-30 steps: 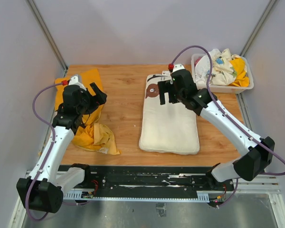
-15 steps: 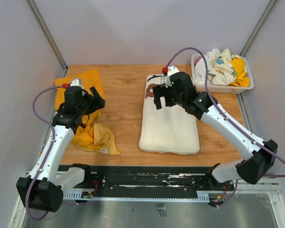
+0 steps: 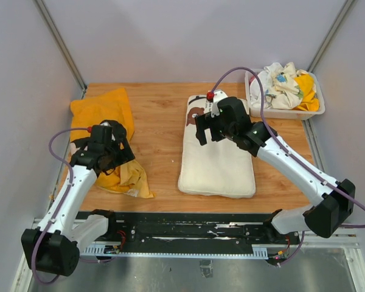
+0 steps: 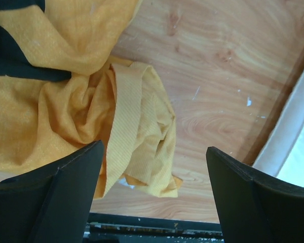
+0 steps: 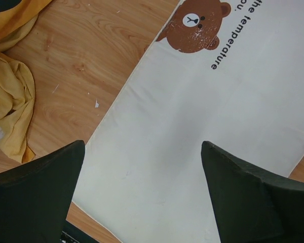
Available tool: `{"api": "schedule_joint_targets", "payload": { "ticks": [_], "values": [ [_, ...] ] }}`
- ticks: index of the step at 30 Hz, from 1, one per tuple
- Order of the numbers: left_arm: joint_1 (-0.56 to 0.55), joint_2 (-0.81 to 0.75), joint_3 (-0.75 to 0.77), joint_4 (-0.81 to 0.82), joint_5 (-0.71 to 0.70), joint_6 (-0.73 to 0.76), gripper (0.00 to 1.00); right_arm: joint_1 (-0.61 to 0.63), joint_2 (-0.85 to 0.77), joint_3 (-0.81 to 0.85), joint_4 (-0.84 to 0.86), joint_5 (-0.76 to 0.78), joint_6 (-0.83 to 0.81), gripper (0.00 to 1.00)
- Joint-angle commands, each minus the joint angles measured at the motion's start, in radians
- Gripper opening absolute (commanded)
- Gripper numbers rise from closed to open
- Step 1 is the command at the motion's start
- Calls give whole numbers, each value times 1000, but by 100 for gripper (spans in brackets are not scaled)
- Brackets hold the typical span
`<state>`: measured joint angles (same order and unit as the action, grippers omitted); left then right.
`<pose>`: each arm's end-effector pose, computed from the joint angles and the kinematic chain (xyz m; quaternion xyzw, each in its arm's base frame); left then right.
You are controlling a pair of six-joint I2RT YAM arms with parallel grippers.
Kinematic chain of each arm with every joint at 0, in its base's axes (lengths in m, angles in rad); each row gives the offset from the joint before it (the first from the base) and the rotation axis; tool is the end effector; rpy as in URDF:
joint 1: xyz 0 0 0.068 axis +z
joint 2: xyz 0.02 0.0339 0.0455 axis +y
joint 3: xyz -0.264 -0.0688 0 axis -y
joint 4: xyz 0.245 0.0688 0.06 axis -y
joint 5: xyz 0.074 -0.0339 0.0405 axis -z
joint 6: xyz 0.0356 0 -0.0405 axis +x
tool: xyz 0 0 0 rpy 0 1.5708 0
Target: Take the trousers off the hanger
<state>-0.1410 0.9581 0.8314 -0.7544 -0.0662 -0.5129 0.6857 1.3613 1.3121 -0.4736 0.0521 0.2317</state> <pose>0.1869 -0.0242 0.2735 -0.1849 0.9223 -0.0790 0.3300 0.2393 0.1934 0.3649 -0.1821 0.8463 0.2012 0.4585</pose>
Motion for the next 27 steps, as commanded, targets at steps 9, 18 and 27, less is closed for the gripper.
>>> {"api": "schedule_joint_targets", "payload": {
  "ticks": [9,18,27],
  "values": [
    [-11,214,-3,10,2,-15,85,17,-77,-23,31,10,-7,98],
    [-43,376,4,42,-9,-1,58,16,-100,-48,32,29,-9,98],
    [-54,326,197,-76,-5,-5,1,16,-82,-62,45,7,-3,98]
  ]
}}
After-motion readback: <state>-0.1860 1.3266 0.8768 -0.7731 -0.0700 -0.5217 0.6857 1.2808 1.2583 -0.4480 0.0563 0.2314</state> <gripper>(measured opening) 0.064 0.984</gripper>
